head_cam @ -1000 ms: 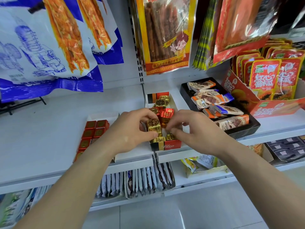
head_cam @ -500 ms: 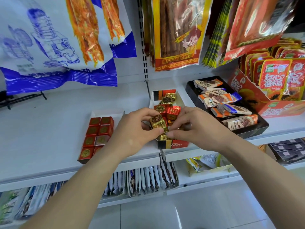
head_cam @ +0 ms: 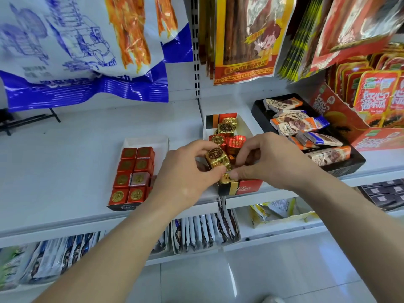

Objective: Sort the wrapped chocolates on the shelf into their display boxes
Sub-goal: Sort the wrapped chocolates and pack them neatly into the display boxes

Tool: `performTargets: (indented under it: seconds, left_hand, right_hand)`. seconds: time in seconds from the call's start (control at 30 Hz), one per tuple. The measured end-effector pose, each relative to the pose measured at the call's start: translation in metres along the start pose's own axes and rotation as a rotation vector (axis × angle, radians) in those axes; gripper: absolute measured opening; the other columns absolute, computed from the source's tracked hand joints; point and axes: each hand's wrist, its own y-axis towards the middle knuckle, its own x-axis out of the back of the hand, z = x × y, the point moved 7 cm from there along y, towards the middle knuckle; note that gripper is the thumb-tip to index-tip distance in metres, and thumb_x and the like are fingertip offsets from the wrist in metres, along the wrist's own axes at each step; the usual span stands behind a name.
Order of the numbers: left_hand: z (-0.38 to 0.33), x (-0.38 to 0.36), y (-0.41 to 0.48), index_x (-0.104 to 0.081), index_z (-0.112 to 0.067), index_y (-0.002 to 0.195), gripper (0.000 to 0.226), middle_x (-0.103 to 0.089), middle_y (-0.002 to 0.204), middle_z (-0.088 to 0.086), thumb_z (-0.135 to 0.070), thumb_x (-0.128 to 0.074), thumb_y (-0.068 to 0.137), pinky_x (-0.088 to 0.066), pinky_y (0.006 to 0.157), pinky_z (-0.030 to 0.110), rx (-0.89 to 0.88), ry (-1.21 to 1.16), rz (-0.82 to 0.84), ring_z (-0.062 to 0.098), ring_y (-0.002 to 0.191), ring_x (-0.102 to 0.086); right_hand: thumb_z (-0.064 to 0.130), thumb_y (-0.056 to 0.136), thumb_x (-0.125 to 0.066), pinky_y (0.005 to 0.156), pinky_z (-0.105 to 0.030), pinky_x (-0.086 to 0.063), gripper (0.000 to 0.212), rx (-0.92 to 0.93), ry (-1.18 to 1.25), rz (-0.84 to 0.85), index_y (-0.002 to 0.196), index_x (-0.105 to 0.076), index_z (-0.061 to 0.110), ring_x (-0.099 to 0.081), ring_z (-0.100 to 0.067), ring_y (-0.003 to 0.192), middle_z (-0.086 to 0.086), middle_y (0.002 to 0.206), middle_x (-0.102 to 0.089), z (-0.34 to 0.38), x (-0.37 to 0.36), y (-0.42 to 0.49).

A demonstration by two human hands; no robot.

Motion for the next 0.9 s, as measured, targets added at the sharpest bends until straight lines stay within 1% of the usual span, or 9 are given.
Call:
performTargets:
  seconds: [0.07,0.17,0.27,0.33,0.47,0.57,0.67,0.77,0.9]
  left_hand:
    - [-0.001,0.004,-0.001,-0.064,-0.039,0.120,0.048,-0.069,0.111,-0.018,-0.039,-0.081,0.076,-0.057,0.085,0.032,-0.006,-0.020,-0.054,0.002,0.090,-0.067]
    - [-0.004,0.009,-0.001,-0.065,-0.036,0.121,0.048,-0.070,0.110,-0.015,-0.039,-0.081,0.076,-0.056,0.085,0.025,-0.026,-0.028,-0.120,-0.001,0.091,-0.066]
    - [-0.008,0.014,0.000,-0.067,-0.033,0.119,0.045,-0.070,0.103,-0.017,-0.035,-0.081,0.077,-0.051,0.075,0.010,-0.047,-0.055,-0.174,-0.007,0.085,-0.064]
    - [-0.010,0.019,0.000,-0.067,-0.033,0.118,0.043,-0.069,0.098,-0.020,-0.034,-0.080,0.077,-0.050,0.074,0.007,-0.052,-0.061,-0.201,-0.010,0.086,-0.063]
    - [-0.011,0.028,0.000,-0.067,-0.034,0.113,0.038,-0.064,0.088,-0.030,-0.027,-0.080,0.079,-0.047,0.070,0.003,-0.053,-0.088,-0.234,-0.013,0.082,-0.062]
    - [-0.008,0.034,0.000,-0.067,-0.033,0.115,0.038,-0.065,0.089,-0.029,-0.027,-0.080,0.080,-0.049,0.072,0.006,-0.049,-0.096,-0.251,-0.010,0.081,-0.064]
    - [-0.006,0.037,-0.002,-0.066,-0.036,0.110,0.035,-0.064,0.088,-0.030,-0.026,-0.079,0.080,-0.049,0.072,0.007,-0.045,-0.098,-0.253,-0.009,0.081,-0.064]
    - [-0.005,0.039,-0.003,-0.061,-0.042,0.104,0.035,-0.065,0.086,-0.030,-0.025,-0.080,0.080,-0.049,0.073,0.006,-0.045,-0.098,-0.250,-0.010,0.081,-0.063]
    - [0.000,0.042,-0.003,-0.066,-0.035,0.110,0.034,-0.065,0.087,-0.030,-0.025,-0.079,0.080,-0.048,0.074,0.005,-0.037,-0.097,-0.257,-0.010,0.082,-0.062]
  right_hand:
    - [0.033,0.072,-0.086,0.047,-0.008,-0.038,0.020,0.002,0.021,-0.079,0.065,-0.070,0.025,-0.057,0.005,0.057,0.013,0.061,-0.064,-0.002,0.002,0.000]
    - [0.028,0.077,-0.083,0.051,-0.009,-0.040,0.016,0.045,0.027,-0.130,0.067,-0.070,0.025,-0.057,0.002,0.060,0.011,0.064,-0.065,0.000,0.003,0.000]
    - [0.032,0.083,-0.077,0.055,-0.015,-0.043,0.011,0.101,0.082,-0.077,0.073,-0.075,0.029,-0.058,-0.004,0.065,0.008,0.071,-0.067,0.006,0.004,-0.002]
    - [0.037,0.079,-0.079,0.060,-0.015,-0.042,0.005,0.120,0.065,0.016,0.080,-0.077,0.033,-0.056,-0.001,0.070,0.009,0.080,-0.064,0.011,0.001,-0.002]
    - [0.048,0.069,-0.084,0.061,-0.012,-0.035,0.027,0.065,-0.087,0.070,0.092,-0.077,0.038,-0.053,0.003,0.075,0.016,0.088,-0.056,0.009,-0.005,0.003]
    - [0.052,0.061,-0.088,0.061,-0.016,-0.041,0.033,0.008,-0.138,0.066,0.087,-0.077,0.033,-0.057,0.000,0.078,0.017,0.085,-0.059,0.010,-0.006,0.006]
    - [0.054,0.058,-0.088,0.057,-0.017,-0.041,0.033,-0.003,-0.200,0.045,0.074,-0.076,0.029,-0.058,-0.001,0.072,0.014,0.080,-0.062,0.013,-0.005,0.008]
    - [0.060,0.056,-0.085,0.063,-0.023,-0.043,0.038,0.027,-0.282,0.029,0.074,-0.077,0.028,-0.056,-0.005,0.078,0.010,0.088,-0.057,0.015,-0.008,0.010]
    - [0.061,0.058,-0.085,0.063,-0.023,-0.040,0.035,0.074,-0.313,0.046,0.070,-0.075,0.029,-0.051,-0.005,0.079,0.009,0.086,-0.055,0.017,-0.010,0.010]
